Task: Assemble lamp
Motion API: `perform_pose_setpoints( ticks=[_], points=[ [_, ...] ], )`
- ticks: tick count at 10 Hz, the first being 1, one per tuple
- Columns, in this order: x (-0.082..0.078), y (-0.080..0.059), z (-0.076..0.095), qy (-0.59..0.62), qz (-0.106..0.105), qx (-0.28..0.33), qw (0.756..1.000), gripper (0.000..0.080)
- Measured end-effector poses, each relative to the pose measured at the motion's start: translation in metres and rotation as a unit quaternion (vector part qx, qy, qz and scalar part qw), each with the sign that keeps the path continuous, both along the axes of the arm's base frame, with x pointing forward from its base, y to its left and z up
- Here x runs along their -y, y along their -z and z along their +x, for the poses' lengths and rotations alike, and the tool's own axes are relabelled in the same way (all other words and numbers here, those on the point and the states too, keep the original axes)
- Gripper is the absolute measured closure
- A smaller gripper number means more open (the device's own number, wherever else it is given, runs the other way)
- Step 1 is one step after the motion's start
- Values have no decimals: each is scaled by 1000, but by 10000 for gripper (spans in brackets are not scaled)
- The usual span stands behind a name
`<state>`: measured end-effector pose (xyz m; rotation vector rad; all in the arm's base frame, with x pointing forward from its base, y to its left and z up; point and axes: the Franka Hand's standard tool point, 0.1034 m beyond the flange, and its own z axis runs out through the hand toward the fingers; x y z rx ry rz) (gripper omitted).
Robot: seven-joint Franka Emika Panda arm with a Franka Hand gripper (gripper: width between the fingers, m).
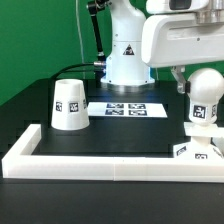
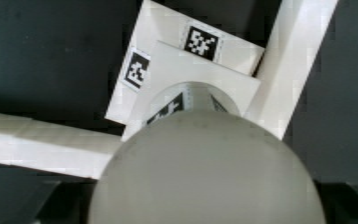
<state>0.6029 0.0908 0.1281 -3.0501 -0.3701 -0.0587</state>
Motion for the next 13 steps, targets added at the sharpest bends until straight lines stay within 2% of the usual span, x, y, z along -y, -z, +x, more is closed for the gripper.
perform_pose_setpoints(
  ticks=[4,7,10,13],
  points=[
    [-1,0,0,142,5,-11,990,223],
    [-5,0,-1,284,10,-22,958,220],
    [-9,0,-1,405,15,-28,914,220],
    [-10,0,-1,520,20,-38,853,220]
  ],
)
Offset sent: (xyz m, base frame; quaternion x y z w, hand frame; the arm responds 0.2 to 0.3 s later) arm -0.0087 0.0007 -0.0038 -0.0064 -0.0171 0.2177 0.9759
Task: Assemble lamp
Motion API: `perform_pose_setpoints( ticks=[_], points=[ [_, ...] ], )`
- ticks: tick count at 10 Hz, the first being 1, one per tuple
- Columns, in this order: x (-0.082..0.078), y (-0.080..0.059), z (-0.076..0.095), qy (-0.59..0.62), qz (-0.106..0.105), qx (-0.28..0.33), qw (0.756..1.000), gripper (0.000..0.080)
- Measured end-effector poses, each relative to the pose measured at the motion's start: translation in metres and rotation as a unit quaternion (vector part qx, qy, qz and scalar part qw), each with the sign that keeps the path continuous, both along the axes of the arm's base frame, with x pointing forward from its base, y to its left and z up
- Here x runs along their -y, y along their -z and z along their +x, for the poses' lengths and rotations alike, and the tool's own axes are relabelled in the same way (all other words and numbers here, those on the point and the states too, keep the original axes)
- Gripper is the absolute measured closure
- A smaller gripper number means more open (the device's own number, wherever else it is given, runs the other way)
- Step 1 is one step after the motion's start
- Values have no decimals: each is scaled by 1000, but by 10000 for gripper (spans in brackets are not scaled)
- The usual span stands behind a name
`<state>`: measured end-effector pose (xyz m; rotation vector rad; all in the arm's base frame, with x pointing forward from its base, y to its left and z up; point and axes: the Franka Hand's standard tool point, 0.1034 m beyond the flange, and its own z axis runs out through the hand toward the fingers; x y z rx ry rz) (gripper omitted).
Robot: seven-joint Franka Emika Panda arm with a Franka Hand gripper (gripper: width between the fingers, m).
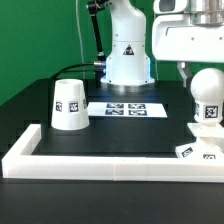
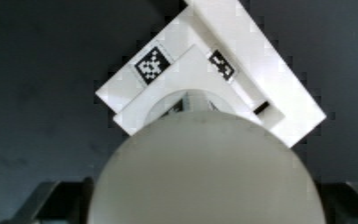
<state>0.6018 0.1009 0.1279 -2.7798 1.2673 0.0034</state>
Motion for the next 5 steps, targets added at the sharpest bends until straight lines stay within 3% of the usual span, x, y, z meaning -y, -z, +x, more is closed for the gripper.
perform_pose_setpoints(
  ticks=[5],
  points=[
    [-4,0,0,162,23,-22,986,220]
  ],
)
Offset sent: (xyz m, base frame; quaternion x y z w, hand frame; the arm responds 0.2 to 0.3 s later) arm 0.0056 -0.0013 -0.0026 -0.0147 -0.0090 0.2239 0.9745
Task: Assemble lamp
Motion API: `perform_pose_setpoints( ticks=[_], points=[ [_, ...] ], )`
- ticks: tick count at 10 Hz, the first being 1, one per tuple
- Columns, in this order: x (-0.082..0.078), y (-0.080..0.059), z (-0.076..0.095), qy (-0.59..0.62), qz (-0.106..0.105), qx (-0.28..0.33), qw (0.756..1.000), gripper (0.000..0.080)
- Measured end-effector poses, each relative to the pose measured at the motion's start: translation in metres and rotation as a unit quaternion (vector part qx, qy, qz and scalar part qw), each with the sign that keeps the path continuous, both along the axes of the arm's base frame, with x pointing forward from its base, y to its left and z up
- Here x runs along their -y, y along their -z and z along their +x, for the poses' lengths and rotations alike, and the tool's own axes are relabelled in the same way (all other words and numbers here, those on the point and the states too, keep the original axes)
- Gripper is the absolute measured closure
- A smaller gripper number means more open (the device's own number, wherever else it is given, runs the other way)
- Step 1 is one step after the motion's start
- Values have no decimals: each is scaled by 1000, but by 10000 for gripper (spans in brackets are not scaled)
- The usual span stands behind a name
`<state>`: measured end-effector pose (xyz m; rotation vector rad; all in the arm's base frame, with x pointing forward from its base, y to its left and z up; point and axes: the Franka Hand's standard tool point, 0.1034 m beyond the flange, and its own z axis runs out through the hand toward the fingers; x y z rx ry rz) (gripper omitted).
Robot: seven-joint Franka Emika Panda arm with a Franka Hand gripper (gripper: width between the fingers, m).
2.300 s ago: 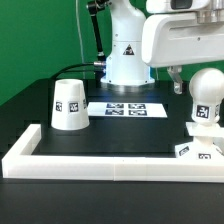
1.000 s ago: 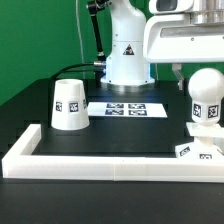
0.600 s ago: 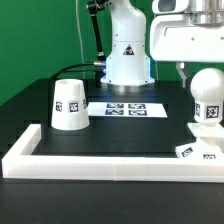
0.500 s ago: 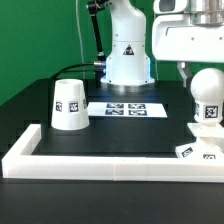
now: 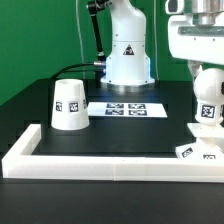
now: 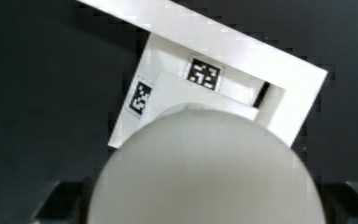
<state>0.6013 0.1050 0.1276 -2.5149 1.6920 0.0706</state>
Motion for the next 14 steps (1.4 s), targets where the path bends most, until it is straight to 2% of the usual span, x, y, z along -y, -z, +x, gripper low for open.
perform_pose_setpoints(
  ticks=[2,3,7,12,14],
  points=[
    [-2,0,0,-4,3,0,1000,214],
    [-1,0,0,-24,2,3,1000,121],
    [-10,0,-2,-196,-13,21,980,101],
    [-8,0,-1,-356,-16,40,933,101],
    [-13,0,-1,-469,-43,47,881,101]
  ],
)
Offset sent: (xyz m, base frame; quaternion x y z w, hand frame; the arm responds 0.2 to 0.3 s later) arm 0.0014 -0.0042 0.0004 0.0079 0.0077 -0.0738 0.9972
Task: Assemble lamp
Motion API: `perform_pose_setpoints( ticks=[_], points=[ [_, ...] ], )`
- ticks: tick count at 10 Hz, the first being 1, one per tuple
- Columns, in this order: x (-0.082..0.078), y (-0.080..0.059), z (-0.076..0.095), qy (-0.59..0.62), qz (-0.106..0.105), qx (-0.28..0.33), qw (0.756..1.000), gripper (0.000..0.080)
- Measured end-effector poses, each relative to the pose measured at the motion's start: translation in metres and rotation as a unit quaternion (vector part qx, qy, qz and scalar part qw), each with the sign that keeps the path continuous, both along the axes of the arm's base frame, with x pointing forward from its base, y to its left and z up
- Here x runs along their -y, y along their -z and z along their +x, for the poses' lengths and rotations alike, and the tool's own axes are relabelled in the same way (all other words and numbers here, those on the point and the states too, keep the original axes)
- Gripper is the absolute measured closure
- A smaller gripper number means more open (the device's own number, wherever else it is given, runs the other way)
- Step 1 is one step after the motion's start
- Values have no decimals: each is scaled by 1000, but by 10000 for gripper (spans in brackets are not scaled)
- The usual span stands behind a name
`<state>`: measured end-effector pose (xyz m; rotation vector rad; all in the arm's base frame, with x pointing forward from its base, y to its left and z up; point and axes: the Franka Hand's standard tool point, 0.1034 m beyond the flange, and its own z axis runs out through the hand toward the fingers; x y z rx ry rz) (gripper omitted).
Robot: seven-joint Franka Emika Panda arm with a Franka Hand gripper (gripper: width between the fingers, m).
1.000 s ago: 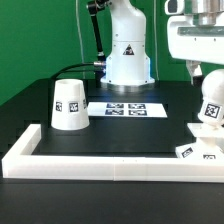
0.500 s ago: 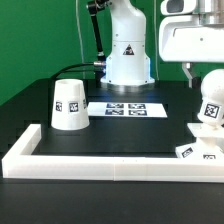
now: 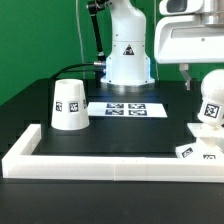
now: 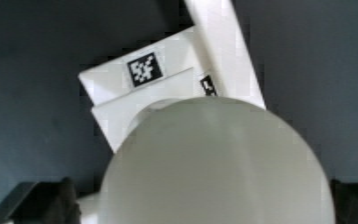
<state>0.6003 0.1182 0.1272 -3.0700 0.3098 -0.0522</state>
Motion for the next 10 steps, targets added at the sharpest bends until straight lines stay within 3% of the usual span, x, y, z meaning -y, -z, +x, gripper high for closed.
perform_pose_setpoints(
  ticks=[4,10],
  points=[
    [-5,3,0,-206,-27,27,978,101],
    [5,3,3,-419,-42,33,906,101]
  ],
)
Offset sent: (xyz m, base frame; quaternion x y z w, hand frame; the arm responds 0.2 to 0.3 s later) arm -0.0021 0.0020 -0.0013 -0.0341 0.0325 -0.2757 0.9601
